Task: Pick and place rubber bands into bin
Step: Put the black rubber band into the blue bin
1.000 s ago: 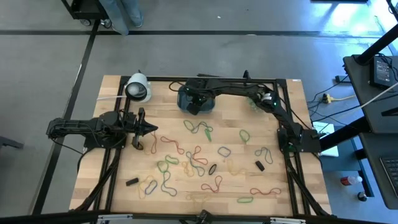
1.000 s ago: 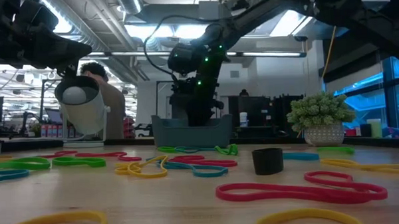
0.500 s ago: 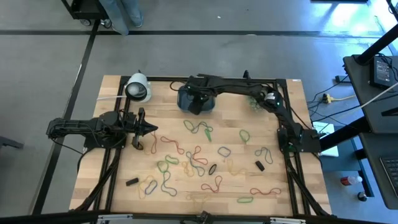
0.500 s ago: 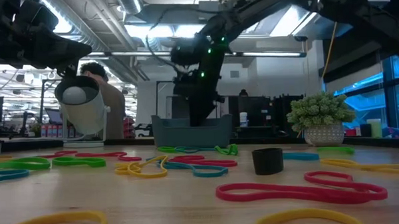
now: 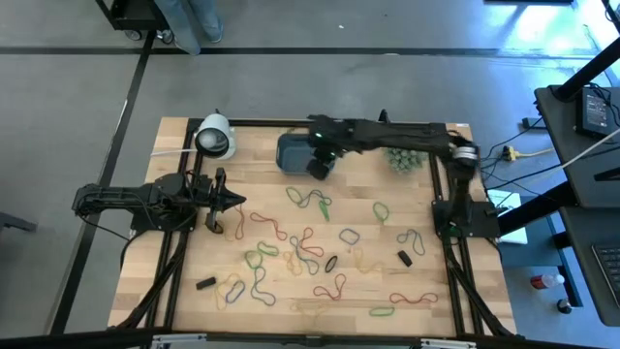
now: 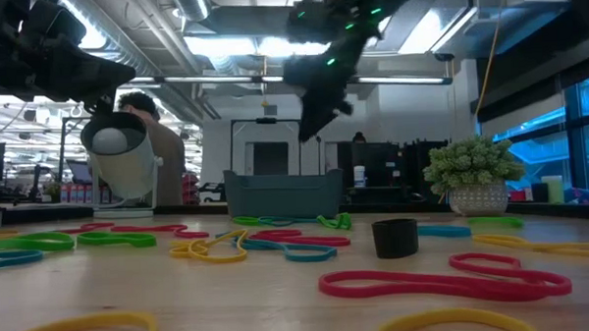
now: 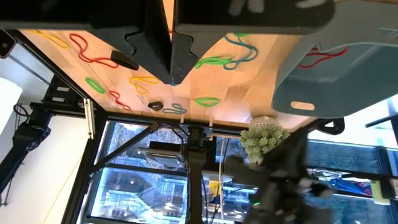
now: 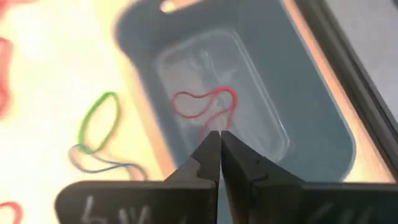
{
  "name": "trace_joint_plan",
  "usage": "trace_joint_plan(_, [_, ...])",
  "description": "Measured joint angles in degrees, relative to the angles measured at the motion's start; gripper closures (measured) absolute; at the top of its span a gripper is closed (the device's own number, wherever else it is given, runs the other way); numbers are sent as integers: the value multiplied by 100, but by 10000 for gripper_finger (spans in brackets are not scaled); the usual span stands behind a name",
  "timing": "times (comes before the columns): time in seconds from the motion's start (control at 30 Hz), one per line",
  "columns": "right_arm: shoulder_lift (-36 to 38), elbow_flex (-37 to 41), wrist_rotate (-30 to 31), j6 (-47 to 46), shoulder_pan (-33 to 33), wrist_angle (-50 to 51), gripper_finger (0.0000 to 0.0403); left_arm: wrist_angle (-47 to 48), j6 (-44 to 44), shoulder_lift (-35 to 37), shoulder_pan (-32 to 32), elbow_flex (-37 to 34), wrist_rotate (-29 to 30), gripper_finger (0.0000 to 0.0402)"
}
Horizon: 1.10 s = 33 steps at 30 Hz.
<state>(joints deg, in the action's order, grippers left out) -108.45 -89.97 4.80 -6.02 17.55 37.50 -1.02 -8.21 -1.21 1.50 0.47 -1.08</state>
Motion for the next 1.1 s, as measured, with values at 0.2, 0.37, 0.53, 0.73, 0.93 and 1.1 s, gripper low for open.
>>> trace_joint_plan(0.2, [1795,2203,4,-446,-412,-1366,397,-2,0,0,0,-1,0,400])
trace_joint_plan(0.37, [3093,3836,39,-1034,-952,-2326,399,-7,0,-2,0,-1,1,400])
trace_joint_plan(0.53, [3985,5213,678,-1335,-1667,-3171,398,-52,-1,0,0,-2,127,400])
trace_joint_plan(0.73, [4397,6507,916,-1271,-2207,-4554,401,-58,1,-1,0,0,780,400])
trace_joint_plan(0.93, [4369,7333,929,-827,-2311,-5718,395,-134,567,-58,2,0,1204,400])
trace_joint_plan(1.1, [4367,7624,927,-1026,-2311,-5862,394,-68,595,-450,0,35,1447,400])
